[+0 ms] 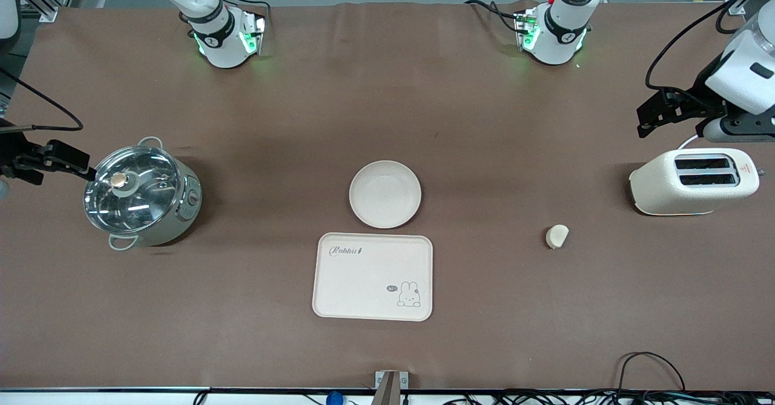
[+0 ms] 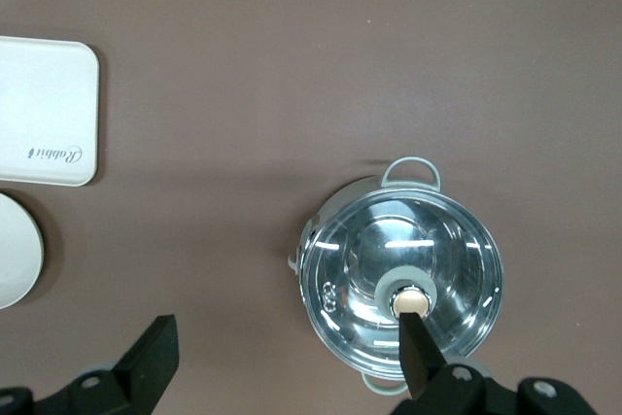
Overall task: Place bun in plate and plate on tray
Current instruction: 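Reach down to the small white bun and grasp it with the left gripper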
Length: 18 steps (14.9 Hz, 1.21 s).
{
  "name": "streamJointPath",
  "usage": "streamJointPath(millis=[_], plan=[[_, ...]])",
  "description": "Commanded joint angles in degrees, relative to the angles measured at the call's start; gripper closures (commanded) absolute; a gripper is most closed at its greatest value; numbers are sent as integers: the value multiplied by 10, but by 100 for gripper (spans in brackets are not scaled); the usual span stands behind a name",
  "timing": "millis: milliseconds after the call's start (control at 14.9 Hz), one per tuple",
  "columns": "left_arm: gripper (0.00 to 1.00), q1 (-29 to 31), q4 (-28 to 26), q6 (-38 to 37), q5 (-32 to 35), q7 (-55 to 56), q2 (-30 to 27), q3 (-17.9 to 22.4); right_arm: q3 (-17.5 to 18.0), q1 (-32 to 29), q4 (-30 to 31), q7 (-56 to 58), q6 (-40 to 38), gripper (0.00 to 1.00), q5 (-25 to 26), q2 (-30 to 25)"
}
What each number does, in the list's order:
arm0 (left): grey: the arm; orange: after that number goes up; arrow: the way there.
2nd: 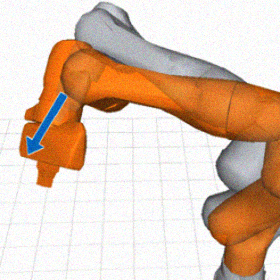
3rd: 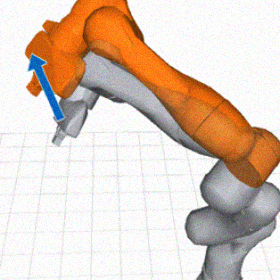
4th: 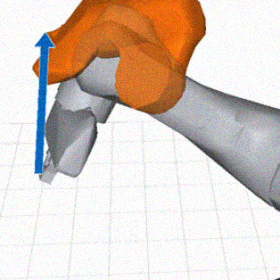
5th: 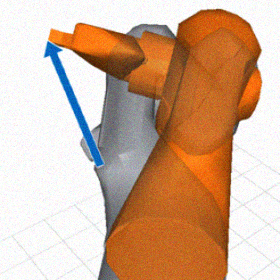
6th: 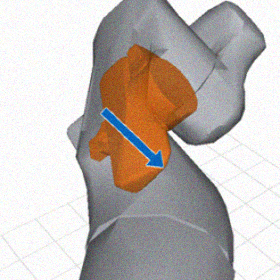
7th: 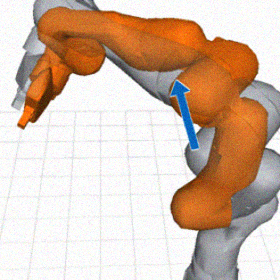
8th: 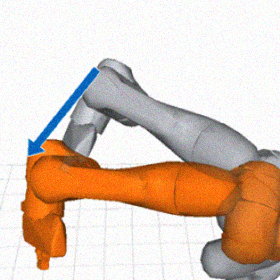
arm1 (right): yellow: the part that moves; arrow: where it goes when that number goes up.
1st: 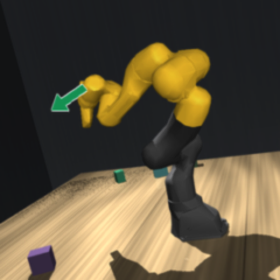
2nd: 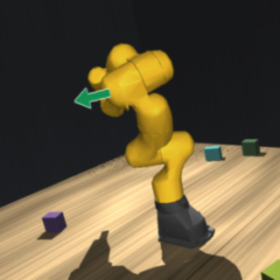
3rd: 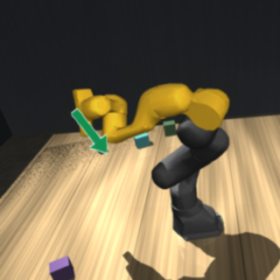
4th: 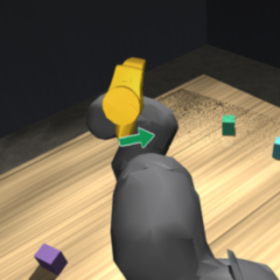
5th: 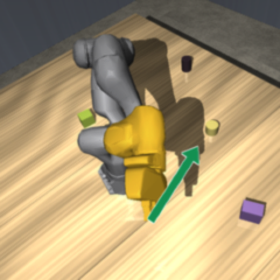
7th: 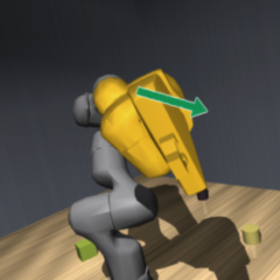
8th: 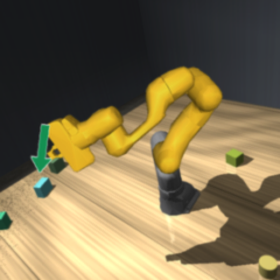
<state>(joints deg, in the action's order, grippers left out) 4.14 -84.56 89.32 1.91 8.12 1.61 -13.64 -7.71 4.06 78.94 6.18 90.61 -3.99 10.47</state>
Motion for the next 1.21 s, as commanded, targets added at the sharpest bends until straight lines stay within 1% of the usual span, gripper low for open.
streamJointPath(millis=[0,135,202,269,337,404,538,606,740,942,1010,1144], plan=[[0,3,17,-4,-2,-3,-1,-5,6,-6,-1,-4,-16,0,-12,-23],[0,3,18,-4,-2,9,0,-6,6,-3,4,-4,-20,0,-8,-29],[0,5,5,-4,-5,4,1,-7,5,-8,6,-3,-38,0,-8,-35],[0,8,-14,3,-6,-9,17,-7,2,-9,8,-4,-45,0,-6,-43],[0,10,-21,22,-5,-36,48,-7,2,-9,8,-4,-47,0,-3,-46],[0,10,-27,55,-3,-56,79,-6,2,-9,8,-6,-51,0,-3,-46],[0,11,-52,139,1,-59,144,-6,4,-7,6,-13,-76,0,-10,-44],[0,11,-68,173,0,-59,169,-6,4,-5,9,-13,-76,0,-2,-47],[0,7,-118,244,0,-58,203,-6,2,-12,27,-11,-71,0,-2,-58],[0,2,-199,402,5,-63,252,-7,4,-14,38,-12,-55,0,-2,-59],[0,1,-219,443,24,-65,268,-7,6,-11,38,-13,-47,0,-2,-58],[0,5,-232,494,103,-66,298,-7,7,6,36,-17,-31,0,-4,-56]])
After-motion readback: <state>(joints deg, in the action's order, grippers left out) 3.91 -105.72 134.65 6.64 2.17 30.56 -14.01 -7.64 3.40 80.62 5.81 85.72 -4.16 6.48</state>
